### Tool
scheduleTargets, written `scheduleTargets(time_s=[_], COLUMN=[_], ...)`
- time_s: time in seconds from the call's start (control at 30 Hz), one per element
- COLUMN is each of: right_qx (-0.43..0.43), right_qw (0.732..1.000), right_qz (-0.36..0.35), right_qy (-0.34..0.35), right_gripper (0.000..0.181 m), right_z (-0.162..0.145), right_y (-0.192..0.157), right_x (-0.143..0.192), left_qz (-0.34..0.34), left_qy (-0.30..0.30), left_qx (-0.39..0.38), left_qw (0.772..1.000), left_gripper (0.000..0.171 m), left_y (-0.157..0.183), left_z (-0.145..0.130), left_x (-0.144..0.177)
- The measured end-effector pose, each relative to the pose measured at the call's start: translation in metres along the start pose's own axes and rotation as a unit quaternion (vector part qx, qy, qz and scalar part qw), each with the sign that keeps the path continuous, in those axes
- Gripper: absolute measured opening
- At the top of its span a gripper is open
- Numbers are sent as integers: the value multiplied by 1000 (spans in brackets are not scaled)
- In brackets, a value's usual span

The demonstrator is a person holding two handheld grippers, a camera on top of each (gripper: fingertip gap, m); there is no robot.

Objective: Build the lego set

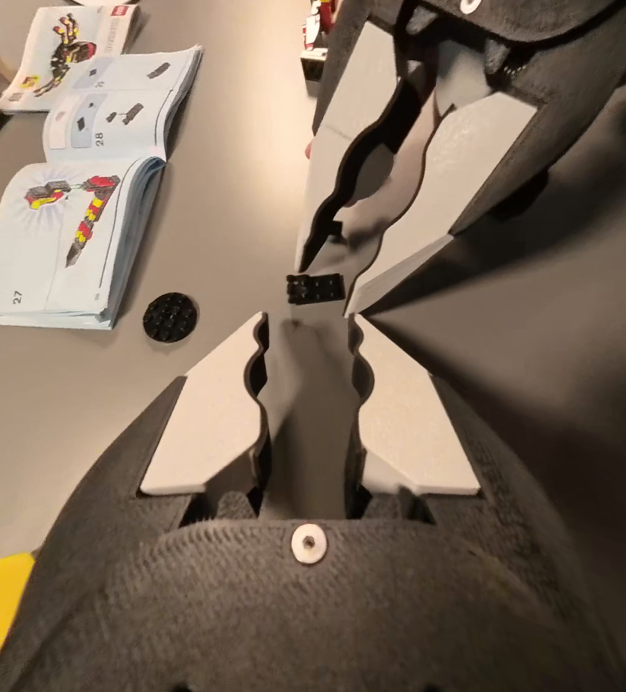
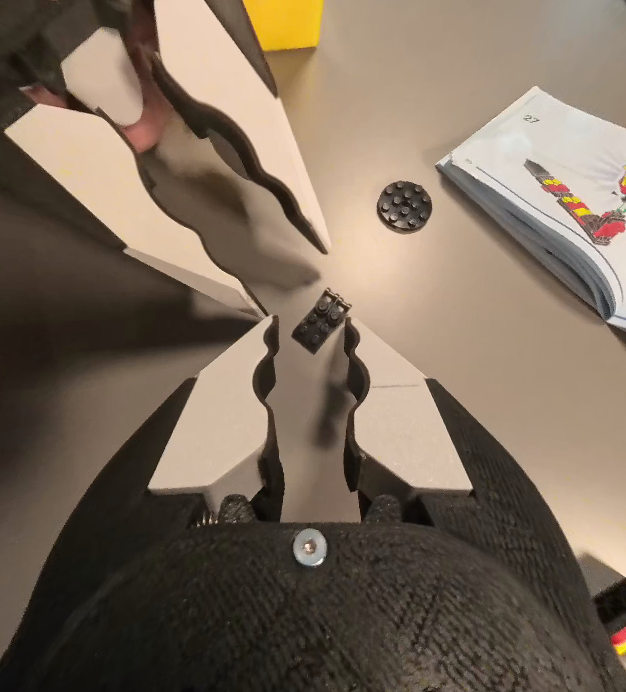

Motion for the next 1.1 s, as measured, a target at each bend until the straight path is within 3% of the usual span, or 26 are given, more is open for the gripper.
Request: scheduleTargets(time_s=[0.2,0.43,0.63,0.73,0.83,0.93,1.1], right_qx=[4,-3,106,190,277,284,292], right_qw=[999,1000,991,972,950,945,937], right_qz=[-33,17,77,136,143,160,183], right_qy=[-20,-17,-17,2,23,38,63], right_gripper=[30,15,15,14,14,14,14], right_z=[-1,-2,-1,0,-1,2,5], right_y=[10,11,11,3,-5,-7,-11], right_x=[4,1,12,31,46,54,63], left_qz=[5,-10,-7,-11,-68,-118,-119], left_qy=[-8,8,44,72,114,134,138], left_qx=[3,17,-49,-93,-91,-69,-67], left_qw=[1000,1000,998,993,987,981,981], left_gripper=[43,45,48,48,45,38,29], left_y=[-3,-5,5,15,28,34,35], left_z=[-4,-3,3,10,19,23,24], left_x=[2,4,6,6,9,11,10])
Point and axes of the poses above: each gripper's, where its closed fingertips meet, x back along the fingers, z out of its top, y = z × x across the jaws, the point moved 7 cm from there along x, back along the fingers, and after that the axes turned 1 degree about z, right-handed, at the moved point
